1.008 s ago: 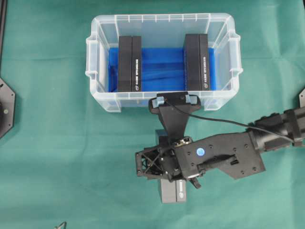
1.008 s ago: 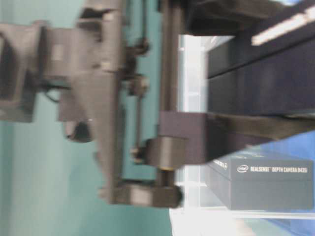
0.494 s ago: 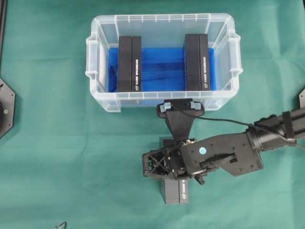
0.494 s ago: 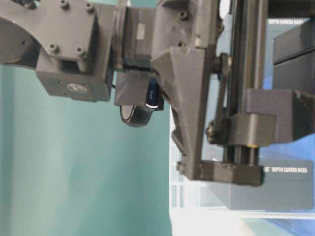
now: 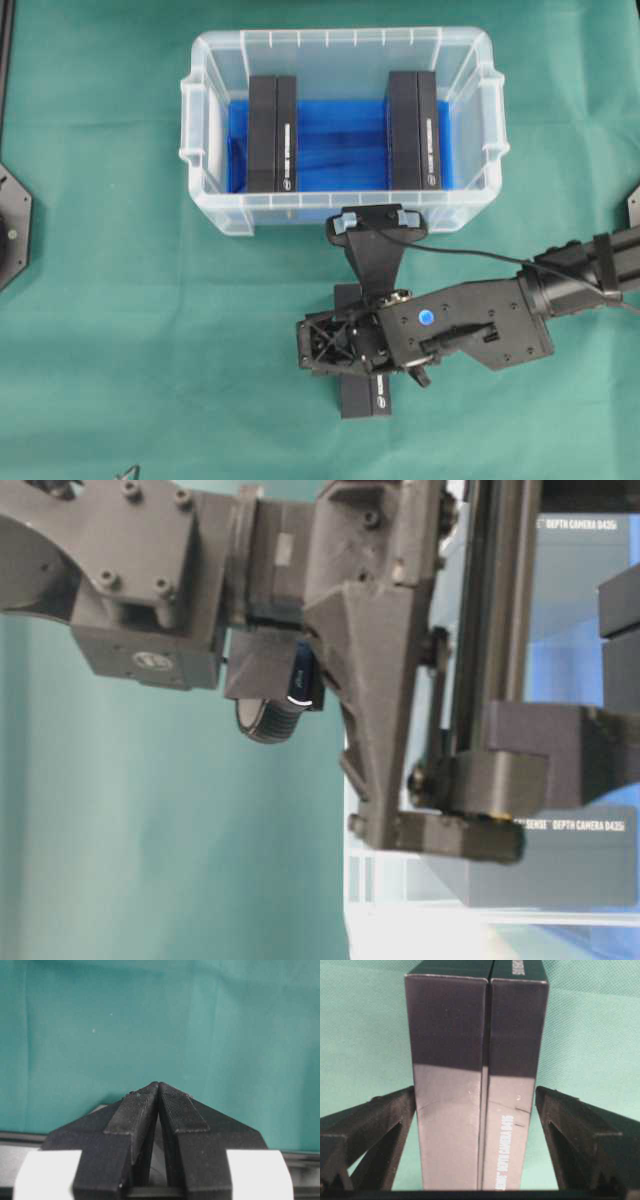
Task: Take the box out of the case with the right arm.
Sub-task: 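Carry the box toward the front and lower it onto the cloth, then open the right gripper and withdraw it to the right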
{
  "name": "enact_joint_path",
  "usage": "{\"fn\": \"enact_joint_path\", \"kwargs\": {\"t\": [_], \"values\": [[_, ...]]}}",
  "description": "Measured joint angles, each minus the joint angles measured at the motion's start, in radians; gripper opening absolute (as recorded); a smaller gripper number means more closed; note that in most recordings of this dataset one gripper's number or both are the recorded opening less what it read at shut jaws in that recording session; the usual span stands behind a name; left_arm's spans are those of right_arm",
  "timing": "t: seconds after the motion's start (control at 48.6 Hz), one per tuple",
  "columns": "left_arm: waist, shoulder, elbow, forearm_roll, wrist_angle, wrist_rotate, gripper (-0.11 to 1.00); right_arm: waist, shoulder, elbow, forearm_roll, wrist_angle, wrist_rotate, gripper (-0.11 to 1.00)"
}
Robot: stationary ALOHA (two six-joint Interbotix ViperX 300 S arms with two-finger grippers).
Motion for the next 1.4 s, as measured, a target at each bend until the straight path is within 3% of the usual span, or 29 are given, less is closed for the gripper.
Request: {"fn": "enact_joint_path", "kwargs": {"t": [0.226, 0.535, 0.761, 1.111, 1.399], "values": [[-0.002, 0.000, 0.000, 0.000, 0.000, 0.000, 0.02, 0.000, -0.014, -0.075, -0.038, 0.129, -0.002, 0.92], [-0.002, 0.000, 0.000, 0.000, 0.000, 0.000, 0.02, 0.000, -0.048, -0.305, -0.143, 0.344, -0.017, 0.92], [-0.002, 0.000, 0.000, 0.000, 0.000, 0.000, 0.02, 0.006, -0.049, -0.433, -0.156, 0.451, -0.061, 0.92], [-0.002, 0.000, 0.000, 0.000, 0.000, 0.000, 0.02, 0.008, -0.064, -0.426, -0.146, 0.509, -0.121, 0.92], [-0.002, -0.002, 0.000, 0.002, 0.000, 0.000, 0.02, 0.011, -0.206, -0.247, -0.130, 0.505, -0.084, 0.92]]}}
